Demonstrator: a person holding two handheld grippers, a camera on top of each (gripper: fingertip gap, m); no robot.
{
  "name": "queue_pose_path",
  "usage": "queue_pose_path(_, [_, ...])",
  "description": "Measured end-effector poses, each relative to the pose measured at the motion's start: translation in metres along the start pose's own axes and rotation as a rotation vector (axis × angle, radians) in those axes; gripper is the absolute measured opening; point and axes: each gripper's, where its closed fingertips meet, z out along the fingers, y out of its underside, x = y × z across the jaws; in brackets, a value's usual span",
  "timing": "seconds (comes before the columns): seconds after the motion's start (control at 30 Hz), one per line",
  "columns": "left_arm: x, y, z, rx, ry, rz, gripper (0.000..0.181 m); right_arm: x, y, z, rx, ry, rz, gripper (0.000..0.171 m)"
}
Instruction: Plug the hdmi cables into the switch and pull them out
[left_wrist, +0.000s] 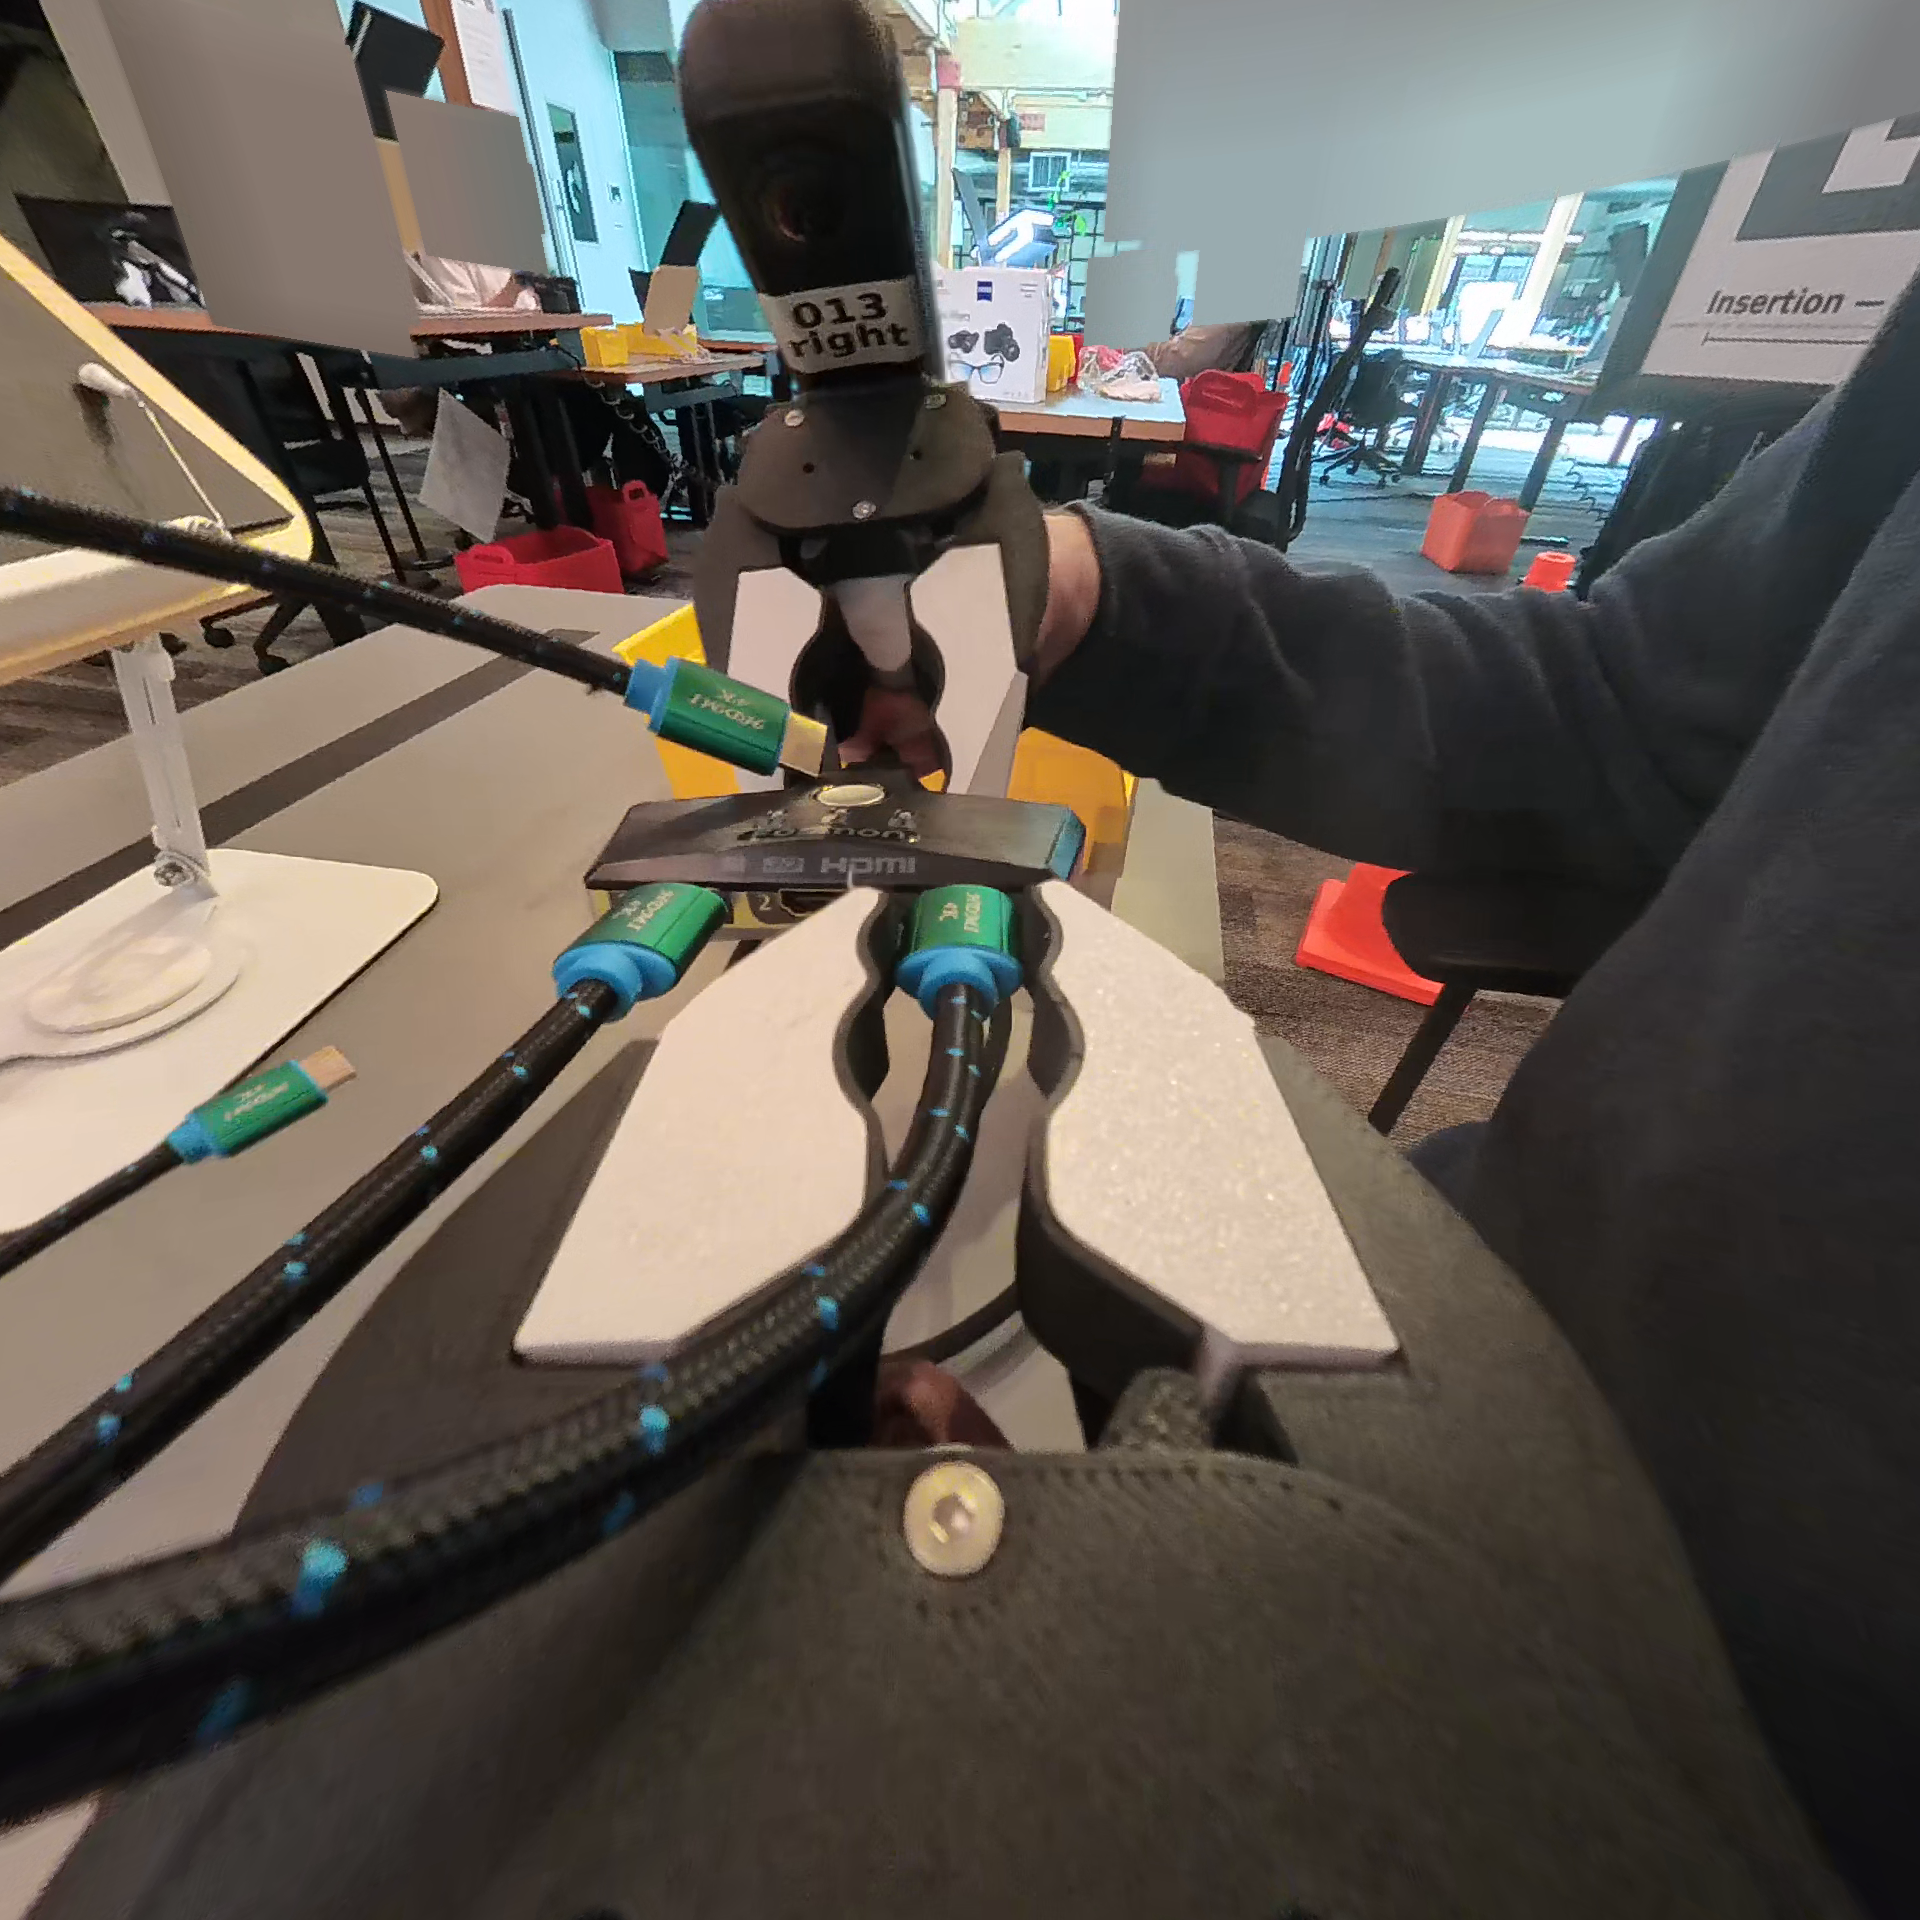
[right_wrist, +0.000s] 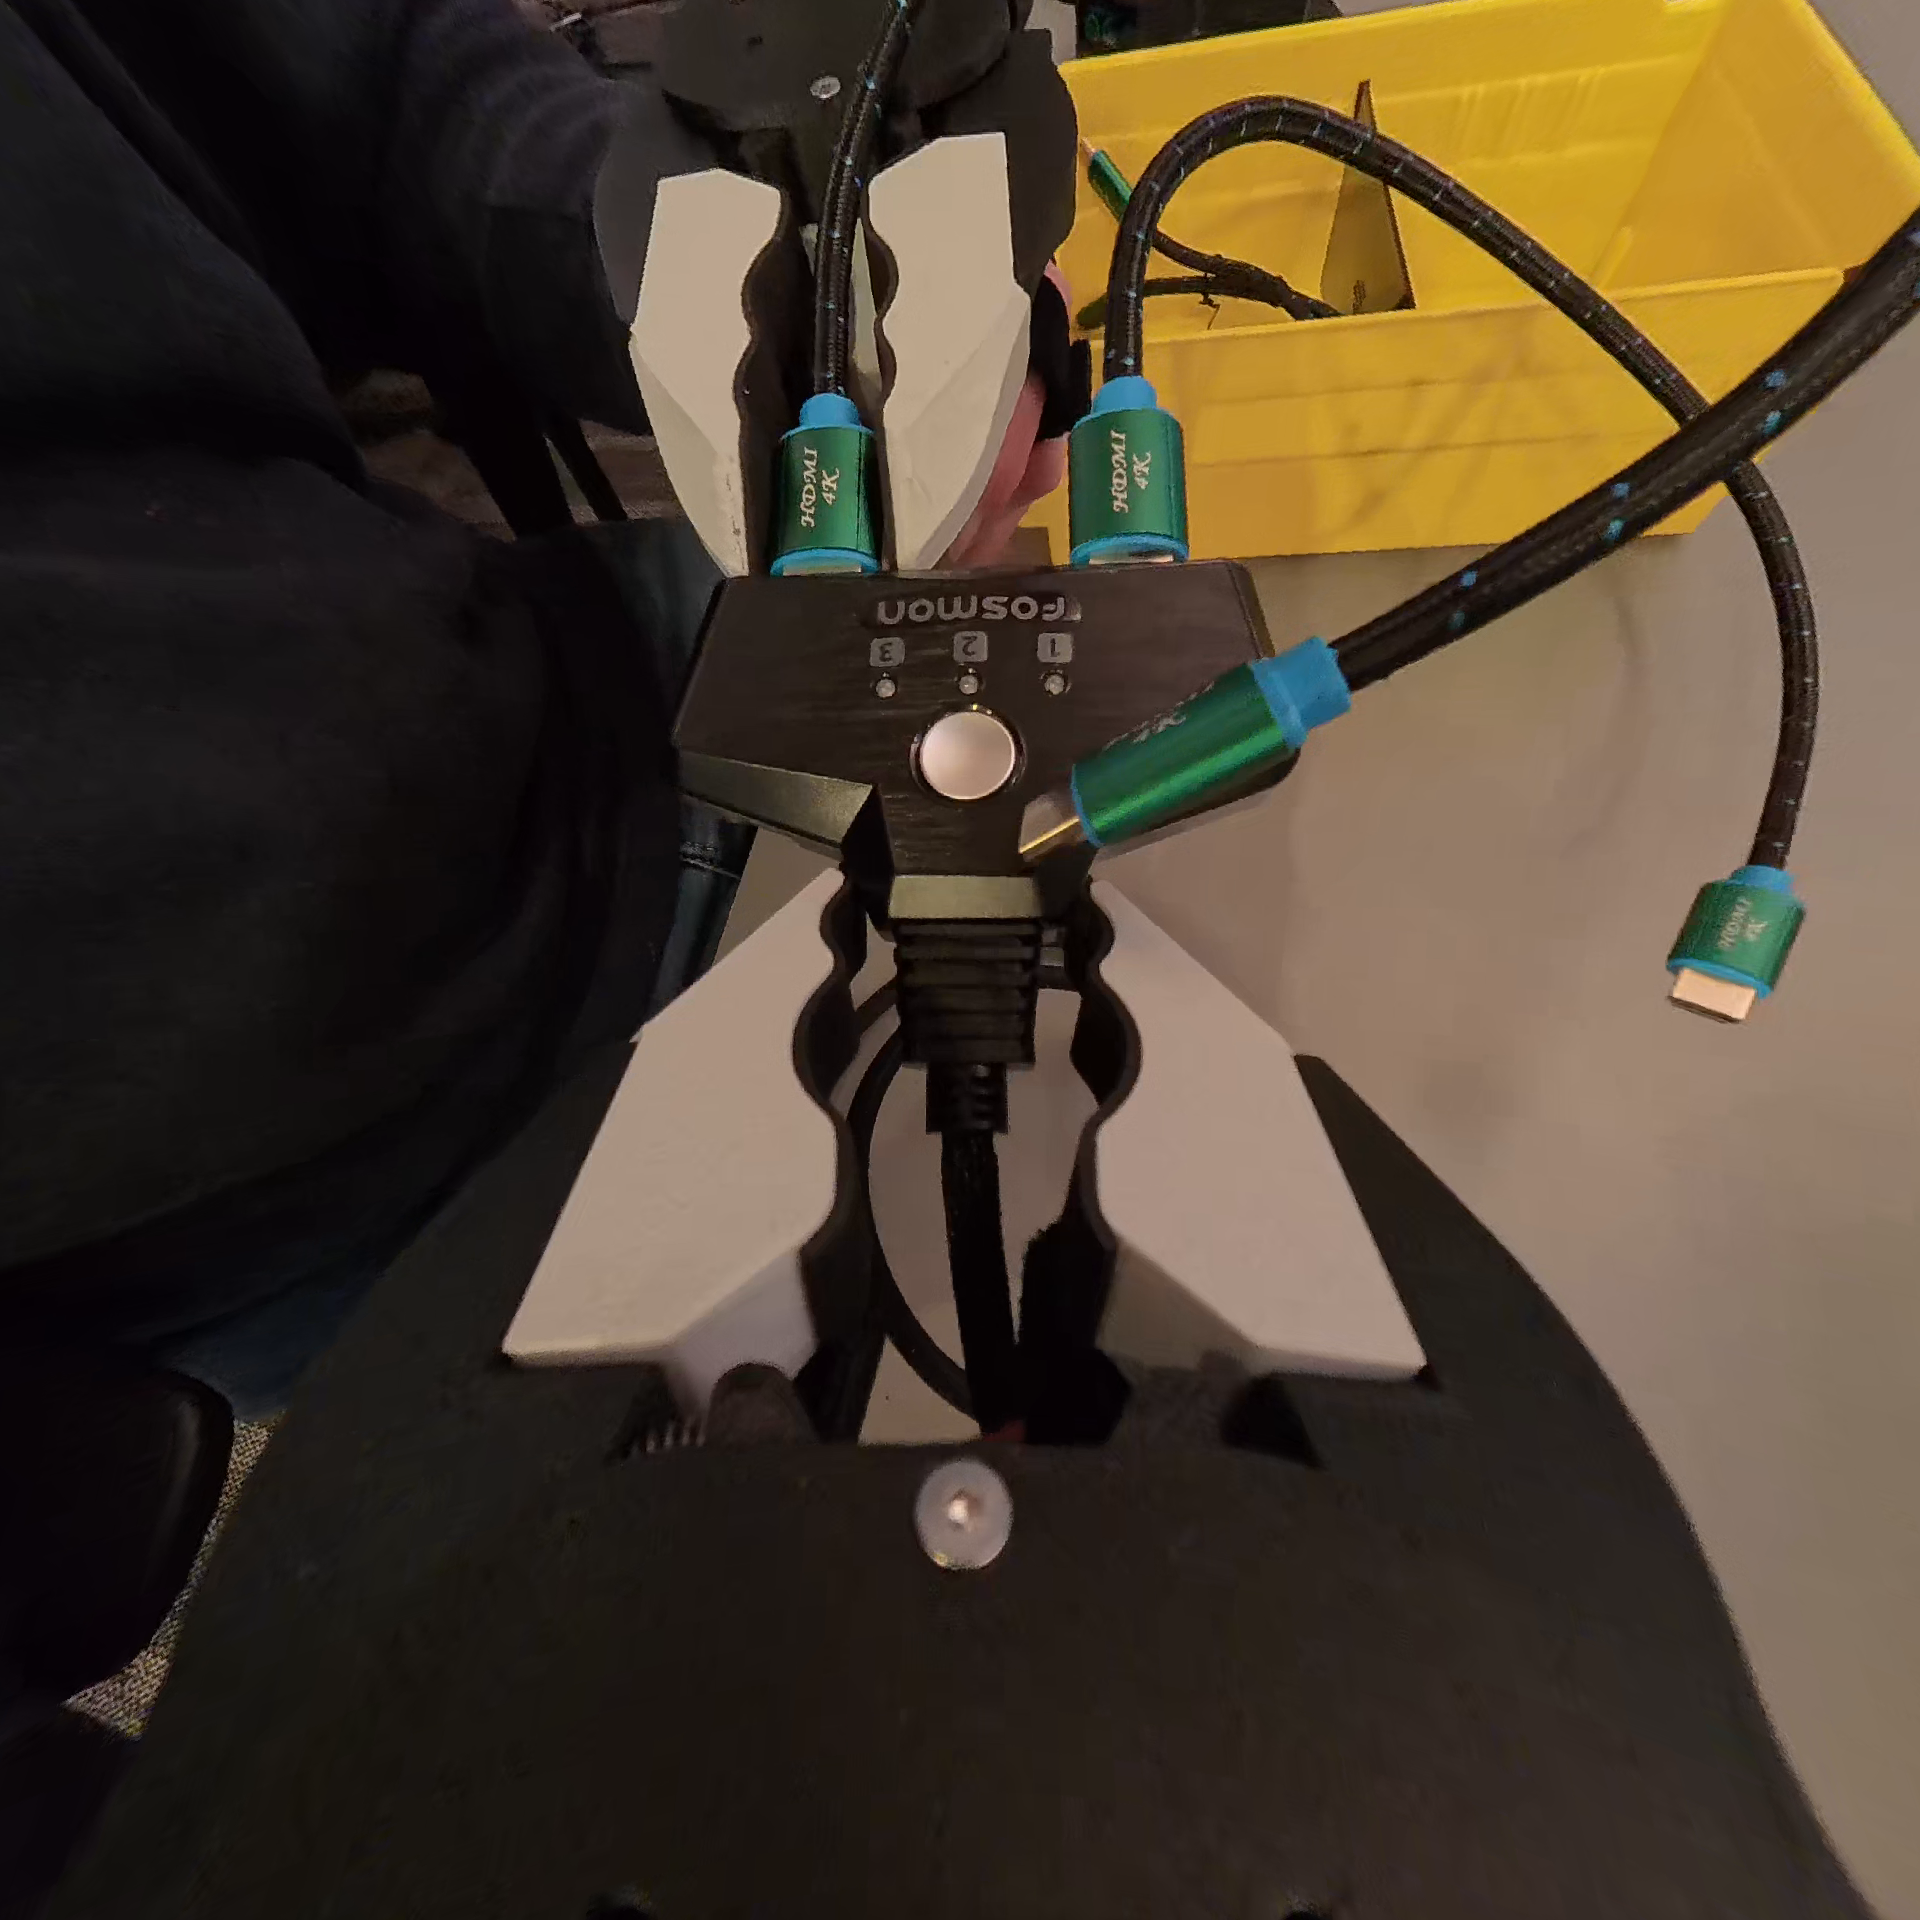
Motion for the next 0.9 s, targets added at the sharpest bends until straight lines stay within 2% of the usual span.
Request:
queue_pose_path(0.17, [-0.007,0.000,-0.005,-0.003,-0.035,-0.009,0.032,0.001,0.000,-0.002,0.002,0.029,0.006,0.037])
queue_pose_path(0.37, [-0.016,0.002,-0.022,-0.028,-0.073,-0.048,0.046,0.012,0.002,-0.024,-0.006,0.134,0.041,0.037])
queue_pose_path(0.57, [-0.021,0.013,-0.025,-0.065,-0.100,-0.033,0.045,0.021,-0.007,-0.057,0.022,0.264,0.068,0.037])
queue_pose_path(0.73, [-0.020,0.027,-0.020,-0.119,-0.104,-0.017,0.043,0.019,-0.033,-0.098,0.079,0.368,0.054,0.037])
queue_pose_path(0.9, [-0.017,0.036,-0.015,-0.147,-0.097,-0.011,0.042,0.011,-0.076,-0.169,0.139,0.518,0.021,0.036])
